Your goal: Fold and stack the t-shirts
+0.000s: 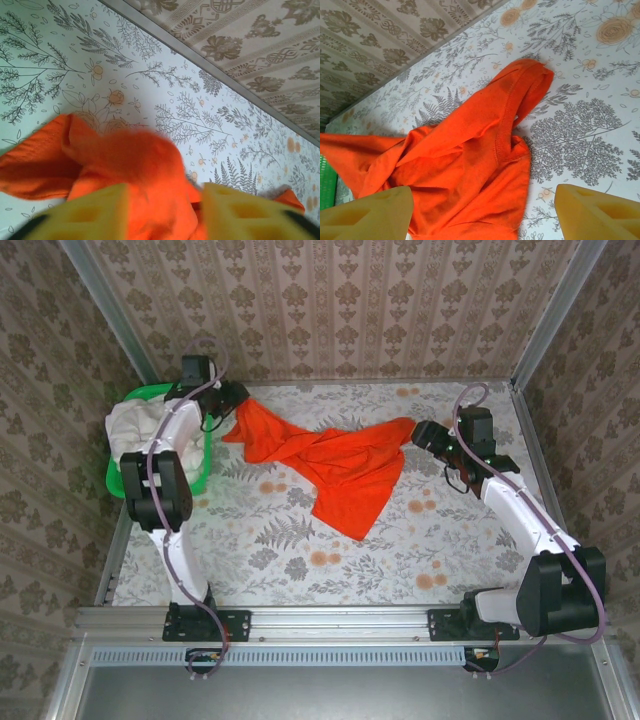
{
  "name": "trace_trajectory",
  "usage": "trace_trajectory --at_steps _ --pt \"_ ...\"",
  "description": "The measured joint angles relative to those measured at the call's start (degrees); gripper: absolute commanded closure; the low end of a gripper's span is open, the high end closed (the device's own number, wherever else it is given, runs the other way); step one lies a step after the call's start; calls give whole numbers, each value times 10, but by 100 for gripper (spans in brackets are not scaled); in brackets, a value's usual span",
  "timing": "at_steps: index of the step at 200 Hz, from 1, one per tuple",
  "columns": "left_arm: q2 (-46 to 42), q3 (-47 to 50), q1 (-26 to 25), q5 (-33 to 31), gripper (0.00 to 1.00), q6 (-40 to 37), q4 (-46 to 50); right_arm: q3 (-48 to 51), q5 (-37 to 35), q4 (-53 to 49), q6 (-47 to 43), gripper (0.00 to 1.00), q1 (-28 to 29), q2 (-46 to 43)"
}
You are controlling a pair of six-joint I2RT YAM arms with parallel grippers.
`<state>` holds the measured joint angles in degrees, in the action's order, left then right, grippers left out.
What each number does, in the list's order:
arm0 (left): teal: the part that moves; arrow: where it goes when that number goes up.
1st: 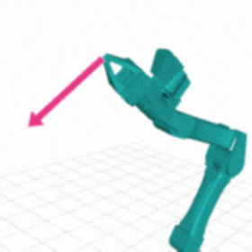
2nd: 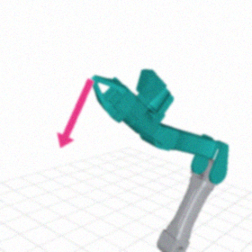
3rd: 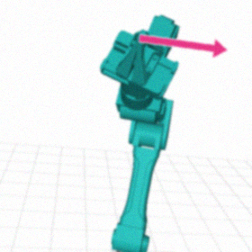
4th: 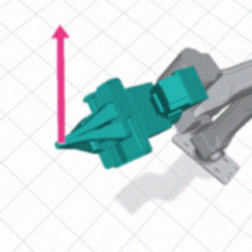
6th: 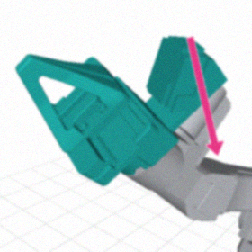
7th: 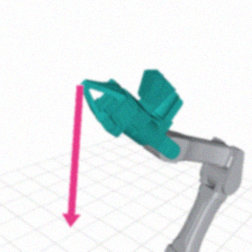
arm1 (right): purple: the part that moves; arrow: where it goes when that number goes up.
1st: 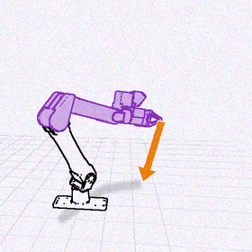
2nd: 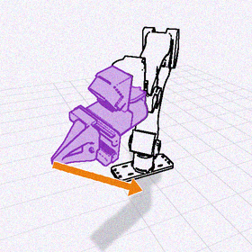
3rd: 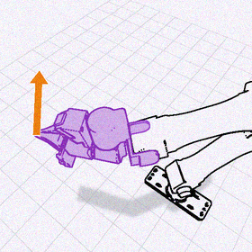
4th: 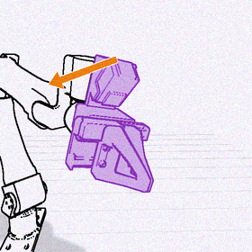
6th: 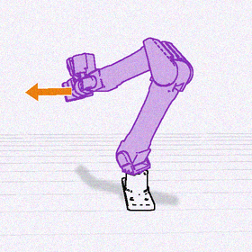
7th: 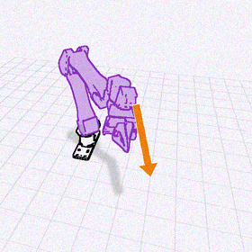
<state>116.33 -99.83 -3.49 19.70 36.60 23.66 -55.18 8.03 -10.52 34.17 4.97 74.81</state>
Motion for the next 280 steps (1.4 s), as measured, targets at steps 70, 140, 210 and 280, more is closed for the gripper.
trace_trajectory --at_steps 70,140,210,280 --pt "-119 169 -18 -45 0 8 -16 -96 -10 -33 -108 19 137 130" --pt "-261 270 -89 -92 0 7 -53 -227 17 -49 -138 28 266 367" --pt "-262 317 -130 -116 0 17 -66 -166 31 -38 -52 34 194 377" --pt "-224 362 -178 -151 10 139 -99 -46 31 -57 -7 37 55 282"
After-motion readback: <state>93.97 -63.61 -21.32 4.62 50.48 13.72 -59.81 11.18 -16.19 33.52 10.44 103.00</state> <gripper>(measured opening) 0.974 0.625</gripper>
